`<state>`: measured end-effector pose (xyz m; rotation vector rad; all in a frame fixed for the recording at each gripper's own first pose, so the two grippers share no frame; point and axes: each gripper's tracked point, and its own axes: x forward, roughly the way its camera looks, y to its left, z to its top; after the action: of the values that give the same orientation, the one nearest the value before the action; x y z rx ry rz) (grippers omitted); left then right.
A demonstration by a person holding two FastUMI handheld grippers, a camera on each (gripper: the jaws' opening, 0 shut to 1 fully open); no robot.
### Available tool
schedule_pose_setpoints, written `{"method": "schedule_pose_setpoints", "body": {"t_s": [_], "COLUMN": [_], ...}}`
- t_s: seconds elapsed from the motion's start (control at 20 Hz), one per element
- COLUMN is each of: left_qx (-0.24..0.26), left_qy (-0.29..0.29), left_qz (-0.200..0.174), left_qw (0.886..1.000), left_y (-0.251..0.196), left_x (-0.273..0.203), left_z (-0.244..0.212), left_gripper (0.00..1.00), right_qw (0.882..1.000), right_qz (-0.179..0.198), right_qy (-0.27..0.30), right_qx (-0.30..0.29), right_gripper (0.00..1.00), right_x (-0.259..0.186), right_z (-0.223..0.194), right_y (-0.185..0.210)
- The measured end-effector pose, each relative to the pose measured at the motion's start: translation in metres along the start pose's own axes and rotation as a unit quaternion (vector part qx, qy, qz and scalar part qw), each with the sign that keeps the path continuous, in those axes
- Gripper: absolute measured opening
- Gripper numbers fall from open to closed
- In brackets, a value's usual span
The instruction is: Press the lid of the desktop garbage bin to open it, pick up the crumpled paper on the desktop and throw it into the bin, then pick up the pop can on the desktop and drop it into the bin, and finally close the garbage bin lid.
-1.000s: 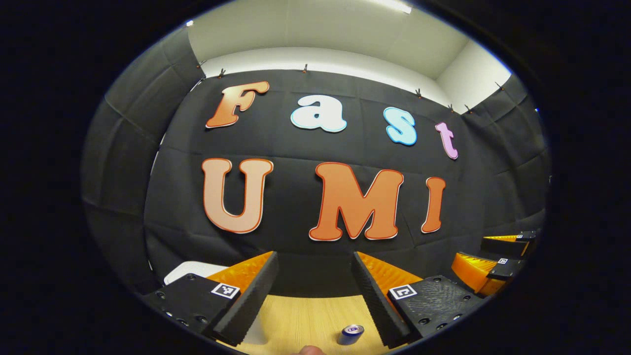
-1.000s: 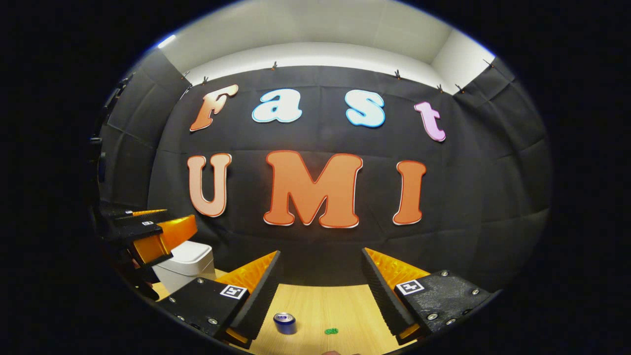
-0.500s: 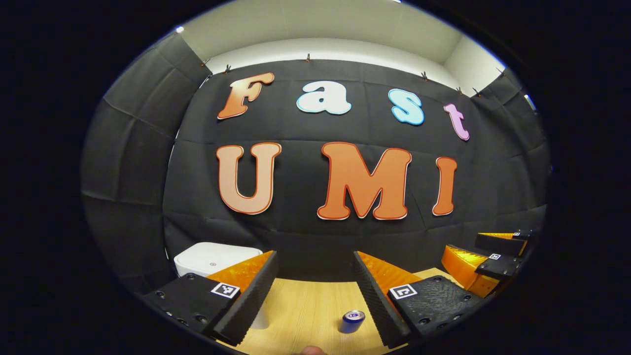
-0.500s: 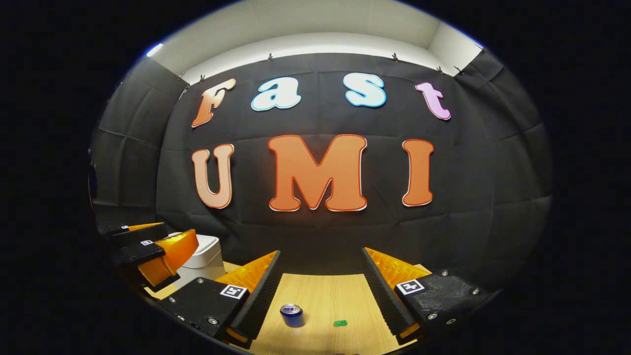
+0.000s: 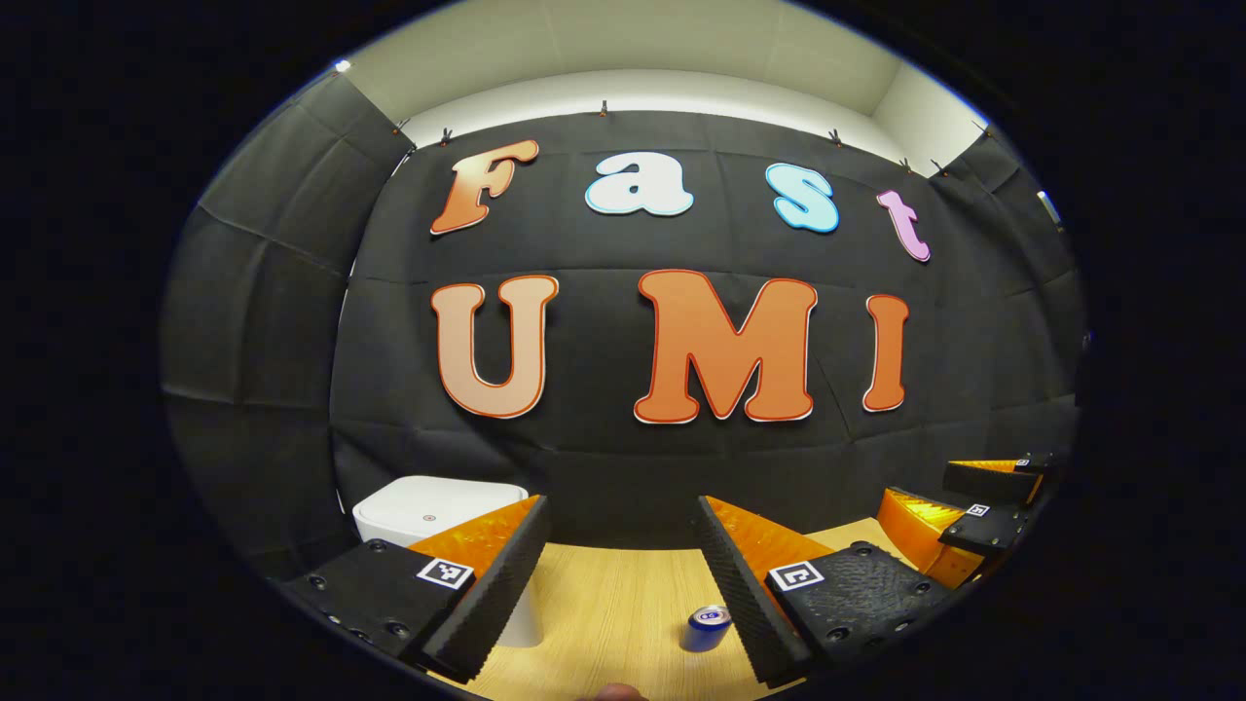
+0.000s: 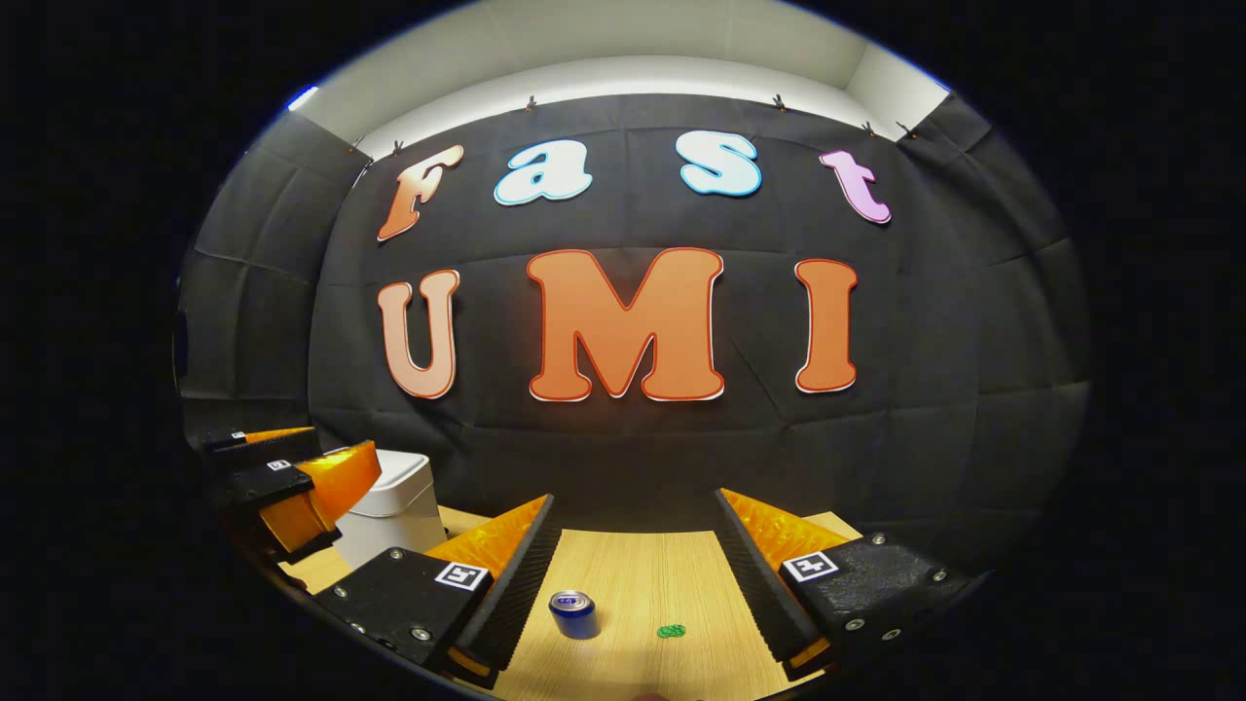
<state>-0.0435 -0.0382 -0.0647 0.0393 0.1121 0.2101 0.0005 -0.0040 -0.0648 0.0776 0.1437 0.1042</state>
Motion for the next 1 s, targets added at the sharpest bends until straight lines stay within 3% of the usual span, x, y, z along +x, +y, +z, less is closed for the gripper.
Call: {"method": "schedule_pose_setpoints", "body": {"t_s": [1.0], "left_qx": [0.003], "left_qy": [0.010], "left_qz": [-0.001], "left_qw": [1.000], "left_y": [0.014], "left_x": [0.017], "left_z": [-0.009], "left_gripper": [0.94], "right_qw": [1.000], "right_qz": [-0.014], "right_qy": [0.008], "right_qx": [-0.026], "right_gripper": [0.94], "right_x": [0.010], "right_z": [-0.007], "right_y": [0.002]}}
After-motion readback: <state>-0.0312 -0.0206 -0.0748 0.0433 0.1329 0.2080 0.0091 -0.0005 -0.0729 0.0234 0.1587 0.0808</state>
